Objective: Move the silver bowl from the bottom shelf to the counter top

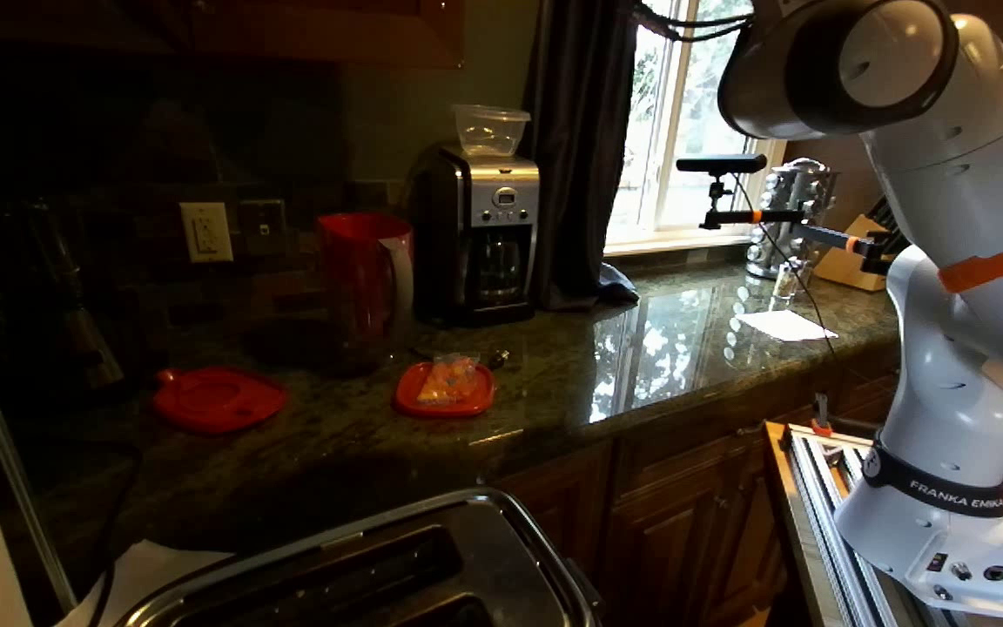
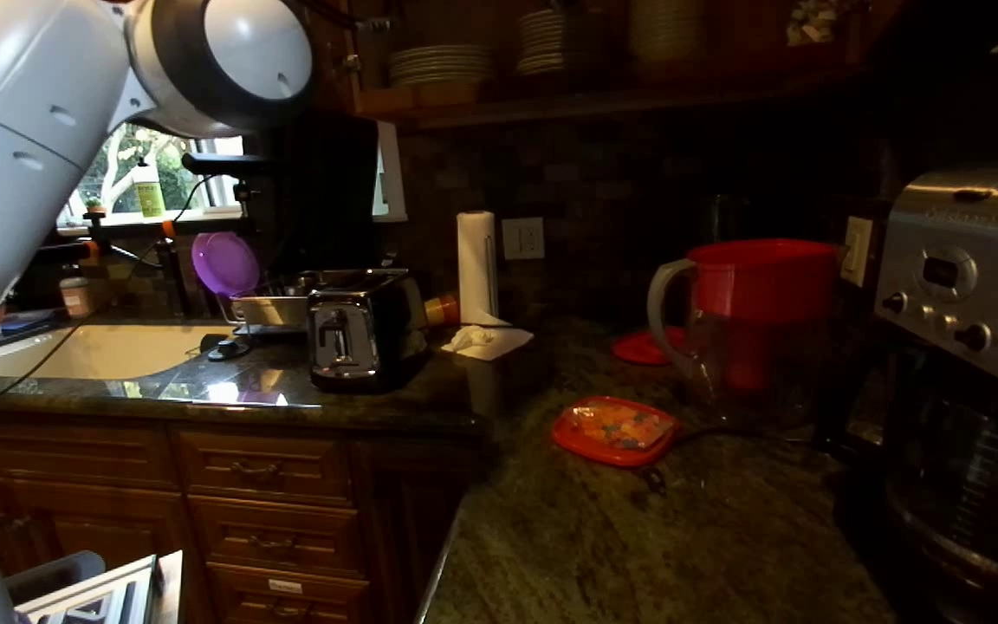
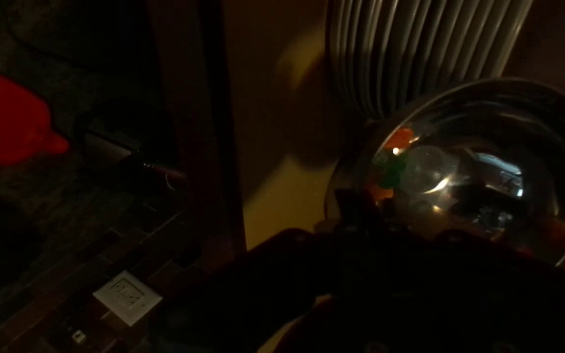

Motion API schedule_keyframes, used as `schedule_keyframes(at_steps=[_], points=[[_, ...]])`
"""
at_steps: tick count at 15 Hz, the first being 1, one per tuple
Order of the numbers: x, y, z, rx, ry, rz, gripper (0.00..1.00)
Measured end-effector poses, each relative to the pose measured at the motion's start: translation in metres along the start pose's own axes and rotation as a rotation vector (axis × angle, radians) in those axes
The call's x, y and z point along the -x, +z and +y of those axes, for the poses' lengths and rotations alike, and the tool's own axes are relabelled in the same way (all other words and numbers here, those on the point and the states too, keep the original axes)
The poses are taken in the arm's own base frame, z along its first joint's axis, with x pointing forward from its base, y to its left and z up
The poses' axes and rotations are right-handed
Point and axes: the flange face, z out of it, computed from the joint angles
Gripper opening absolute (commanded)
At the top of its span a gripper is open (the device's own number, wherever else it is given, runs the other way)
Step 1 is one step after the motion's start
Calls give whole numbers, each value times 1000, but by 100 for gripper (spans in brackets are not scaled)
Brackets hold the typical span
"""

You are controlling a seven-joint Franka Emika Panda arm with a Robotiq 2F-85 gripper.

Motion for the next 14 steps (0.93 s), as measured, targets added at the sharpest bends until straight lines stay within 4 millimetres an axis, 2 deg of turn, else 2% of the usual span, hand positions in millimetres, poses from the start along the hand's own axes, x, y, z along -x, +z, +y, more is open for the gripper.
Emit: schedule_keyframes(at_steps=[5,8,11,14], points=[[-18,-79,0,153,50,38,1],[-19,-116,4,244,130,72,1],[-12,-137,10,322,228,75,1],[-12,-142,23,418,314,72,1]])
